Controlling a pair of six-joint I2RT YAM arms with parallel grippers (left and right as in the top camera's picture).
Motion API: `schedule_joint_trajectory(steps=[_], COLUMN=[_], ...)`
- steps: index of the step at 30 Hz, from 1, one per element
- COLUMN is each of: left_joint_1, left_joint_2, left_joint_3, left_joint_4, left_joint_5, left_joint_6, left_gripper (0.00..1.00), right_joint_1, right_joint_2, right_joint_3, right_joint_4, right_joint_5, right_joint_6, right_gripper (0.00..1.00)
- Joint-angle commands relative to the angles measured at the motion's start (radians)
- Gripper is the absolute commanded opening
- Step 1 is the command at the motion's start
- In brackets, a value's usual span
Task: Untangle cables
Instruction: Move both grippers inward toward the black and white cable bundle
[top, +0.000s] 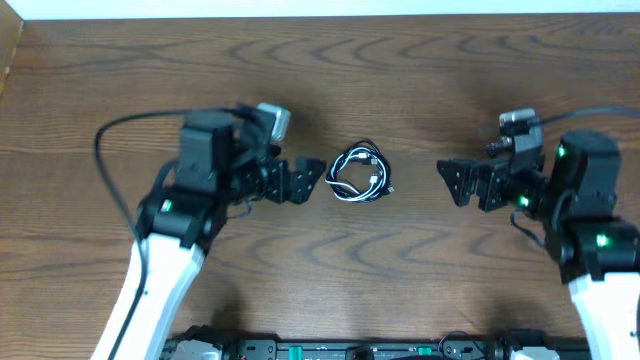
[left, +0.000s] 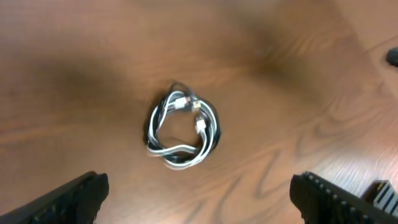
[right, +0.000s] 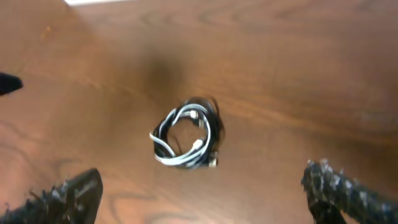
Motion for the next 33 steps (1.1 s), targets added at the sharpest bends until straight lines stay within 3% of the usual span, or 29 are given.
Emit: schedule_joint_trajectory(steps=[1,6,11,13,17,20,26,33], left_joint_1=[-0.023,-0.024,-0.024,-0.024,-0.024,-0.024,-0.024,-0.052], left_joint_2=[0.100,0.199,0.288,0.327,0.414,0.473,0.544,0.611], left_joint_3=[0.085,0.091,0.089,0.089,0.089,0.089,0.089,0.086], left_joint_4=[-0.048,-0.045,-0.048,-0.032,0.008,0.050,0.122,0.116], left_joint_5=[-0.080,-0.081,-0.080,-0.080,-0.080,-0.080,-0.080,-0.076], left_joint_6=[-0.005,0.020,0.040,0.040,-0.021,-0.069,-0.237,-0.585], left_gripper=[0.98,0.98,0.98,0.98,0.98,0.90,0.79,0.76], right_joint_1=[0.015,0.024,0.027,0.035,0.091,0.158,0.270,0.302], right_joint_2=[0.074,0.154,0.201,0.219,0.248,0.275,0.337,0.414], right_joint_3=[0.071,0.085,0.085,0.083,0.083,0.083,0.082,0.082], right_joint_4=[-0.053,-0.080,-0.013,0.034,0.064,0.056,0.027,0.006], right_joint_5=[0.002,-0.003,-0.080,-0.128,-0.093,0.017,0.219,0.335], right_joint_6=[-0.005,0.018,0.237,0.239,0.209,0.252,0.393,0.559], right_gripper=[0.99,0.99,0.99,0.99,0.89,0.82,0.73,0.65])
